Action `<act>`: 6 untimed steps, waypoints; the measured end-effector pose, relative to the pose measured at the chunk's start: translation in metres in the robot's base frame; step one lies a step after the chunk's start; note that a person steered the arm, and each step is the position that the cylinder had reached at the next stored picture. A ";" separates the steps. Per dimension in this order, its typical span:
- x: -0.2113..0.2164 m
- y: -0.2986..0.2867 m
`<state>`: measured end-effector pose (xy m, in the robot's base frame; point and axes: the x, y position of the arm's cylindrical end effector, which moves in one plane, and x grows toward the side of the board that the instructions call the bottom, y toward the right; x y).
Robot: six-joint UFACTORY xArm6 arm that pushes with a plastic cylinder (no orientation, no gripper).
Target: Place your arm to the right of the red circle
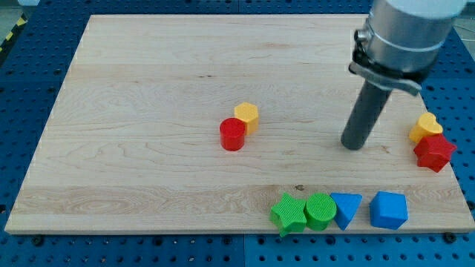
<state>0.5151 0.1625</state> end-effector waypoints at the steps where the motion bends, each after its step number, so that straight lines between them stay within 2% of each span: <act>1: 0.023 -0.014; 4: 0.012 -0.086; 5: 0.007 -0.133; 6: -0.018 -0.149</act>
